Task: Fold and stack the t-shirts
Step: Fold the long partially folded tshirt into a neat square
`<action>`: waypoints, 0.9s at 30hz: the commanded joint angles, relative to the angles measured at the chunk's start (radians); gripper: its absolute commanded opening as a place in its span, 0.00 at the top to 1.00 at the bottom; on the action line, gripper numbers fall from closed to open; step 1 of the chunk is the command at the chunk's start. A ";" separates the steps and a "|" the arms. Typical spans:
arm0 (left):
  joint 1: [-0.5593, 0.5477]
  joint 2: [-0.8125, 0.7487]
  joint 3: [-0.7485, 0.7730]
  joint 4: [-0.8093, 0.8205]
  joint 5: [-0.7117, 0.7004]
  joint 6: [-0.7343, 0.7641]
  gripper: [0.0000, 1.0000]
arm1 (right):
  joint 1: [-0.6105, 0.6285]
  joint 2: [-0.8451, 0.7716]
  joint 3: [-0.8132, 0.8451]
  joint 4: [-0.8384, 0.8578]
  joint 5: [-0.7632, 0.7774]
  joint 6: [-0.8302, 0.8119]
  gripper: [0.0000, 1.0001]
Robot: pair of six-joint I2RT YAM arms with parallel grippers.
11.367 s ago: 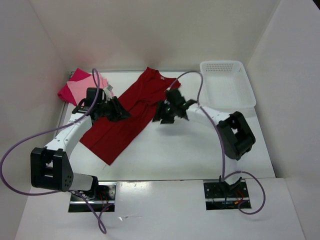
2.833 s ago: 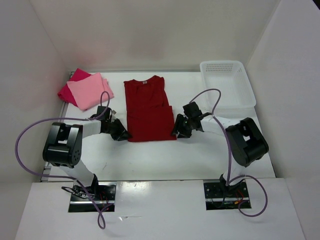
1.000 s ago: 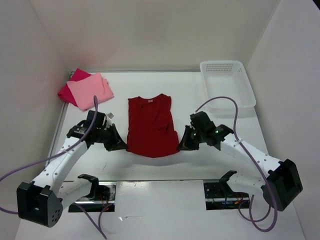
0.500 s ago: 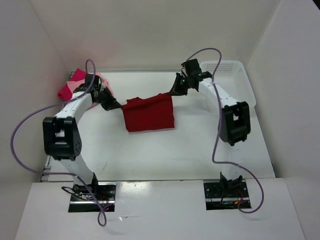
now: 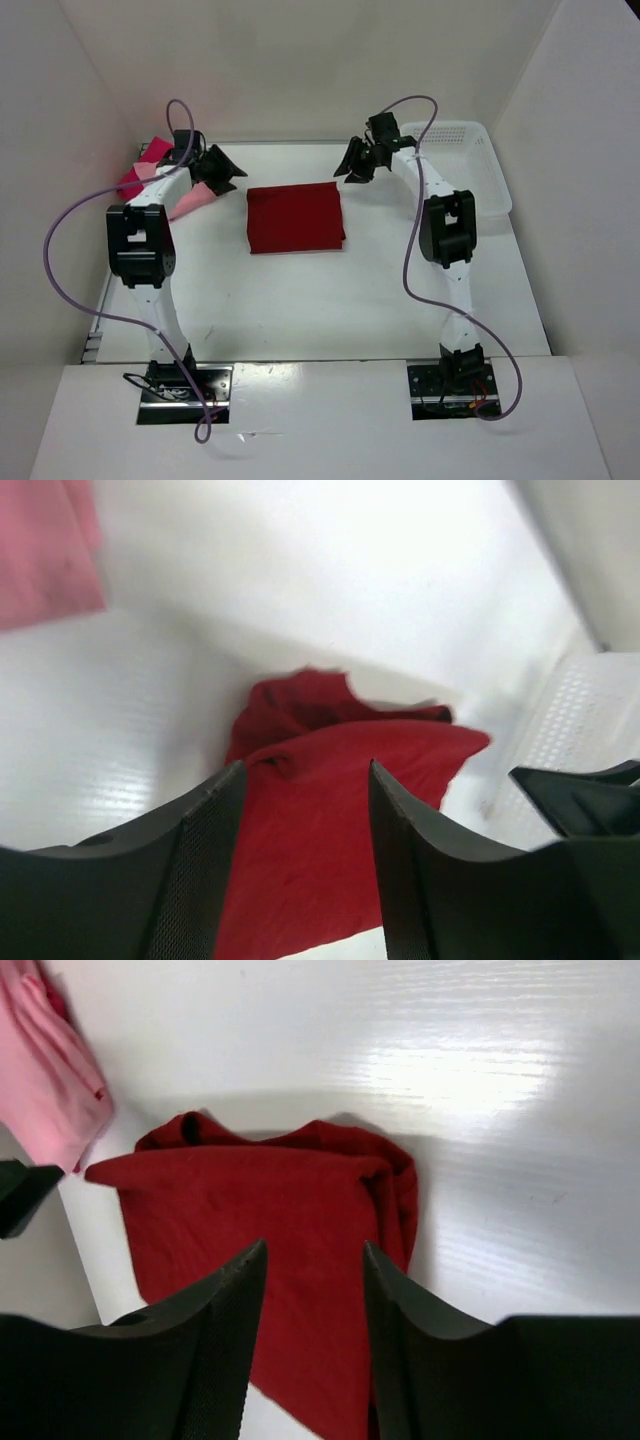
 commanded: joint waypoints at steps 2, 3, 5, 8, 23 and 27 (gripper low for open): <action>0.018 -0.162 -0.001 0.081 0.021 0.007 0.44 | 0.031 -0.199 -0.079 0.059 0.015 -0.029 0.51; -0.001 -0.191 -0.043 0.096 0.034 0.007 0.49 | 0.043 -0.259 -0.161 0.072 0.015 -0.029 0.60; -0.066 -0.259 -0.173 0.109 0.058 0.024 0.57 | 0.092 -0.317 -0.273 0.104 0.015 -0.055 0.75; -0.123 -0.306 -0.366 0.164 0.106 0.019 0.63 | 0.136 -0.347 -0.403 0.146 -0.029 -0.055 1.00; -0.136 -0.288 -0.676 0.221 0.126 0.034 0.63 | 0.160 -0.292 -0.742 0.307 -0.032 0.000 1.00; -0.113 -0.400 -0.686 0.150 0.135 0.057 0.53 | 0.160 -0.333 -0.742 0.297 -0.032 0.000 0.96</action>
